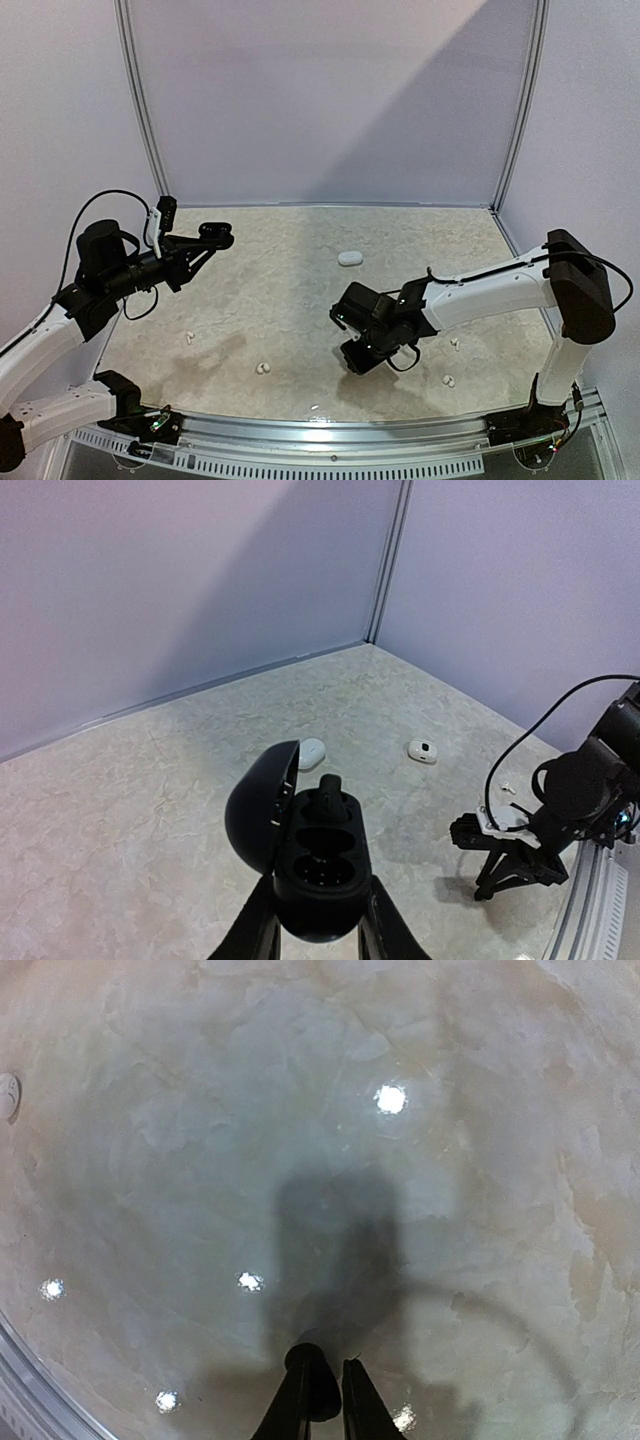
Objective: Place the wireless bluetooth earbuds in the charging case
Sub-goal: Pick up the left earbud from the center of the board.
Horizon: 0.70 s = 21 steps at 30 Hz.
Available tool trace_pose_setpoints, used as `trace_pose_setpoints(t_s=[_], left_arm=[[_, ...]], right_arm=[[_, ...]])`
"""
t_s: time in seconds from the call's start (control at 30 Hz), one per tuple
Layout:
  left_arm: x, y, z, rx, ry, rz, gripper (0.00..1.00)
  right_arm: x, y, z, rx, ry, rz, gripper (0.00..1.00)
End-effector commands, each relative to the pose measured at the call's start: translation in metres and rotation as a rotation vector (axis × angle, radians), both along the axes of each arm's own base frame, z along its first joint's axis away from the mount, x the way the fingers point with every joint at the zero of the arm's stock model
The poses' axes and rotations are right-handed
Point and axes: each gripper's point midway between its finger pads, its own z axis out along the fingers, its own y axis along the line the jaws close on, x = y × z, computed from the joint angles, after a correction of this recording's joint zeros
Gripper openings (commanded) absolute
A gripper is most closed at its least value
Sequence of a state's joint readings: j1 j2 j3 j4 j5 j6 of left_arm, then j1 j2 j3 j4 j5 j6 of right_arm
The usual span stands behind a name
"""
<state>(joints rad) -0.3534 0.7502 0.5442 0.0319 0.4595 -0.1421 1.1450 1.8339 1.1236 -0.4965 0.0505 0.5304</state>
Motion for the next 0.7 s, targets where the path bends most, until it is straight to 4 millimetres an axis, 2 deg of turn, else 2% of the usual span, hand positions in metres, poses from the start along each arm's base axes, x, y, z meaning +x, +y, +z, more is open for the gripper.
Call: trace_pose_setpoints(t_s=[0.0, 0.27, 0.4, 0.5, 0.67], left_arm=[[-0.003, -0.002, -0.001, 0.007, -0.014, -0.009, 0.0], [-0.005, -0.002, -0.001, 0.01, -0.016, -0.016, 0.0], [-0.015, -0.012, -0.002, 0.019, -0.036, -0.103, 0.0], [-0.033, -0.025, -0.001, 0.027, -0.079, -0.234, 0.0], [-0.07, -0.044, 0.005, 0.034, -0.162, -0.472, 0.0]], right_arm=[[-0.014, -0.003, -0.013, -0.015, 0.052, 0.009, 0.09], [-0.02, 0.003, -0.007, 0.015, 0.077, 0.03, 0.0], [-0.012, 0.012, 0.02, 0.063, 0.027, 0.046, 0.0], [-0.001, 0.022, 0.064, 0.123, -0.07, 0.079, 0.0], [0.002, 0.051, 0.175, 0.249, -0.293, 0.215, 0.0]])
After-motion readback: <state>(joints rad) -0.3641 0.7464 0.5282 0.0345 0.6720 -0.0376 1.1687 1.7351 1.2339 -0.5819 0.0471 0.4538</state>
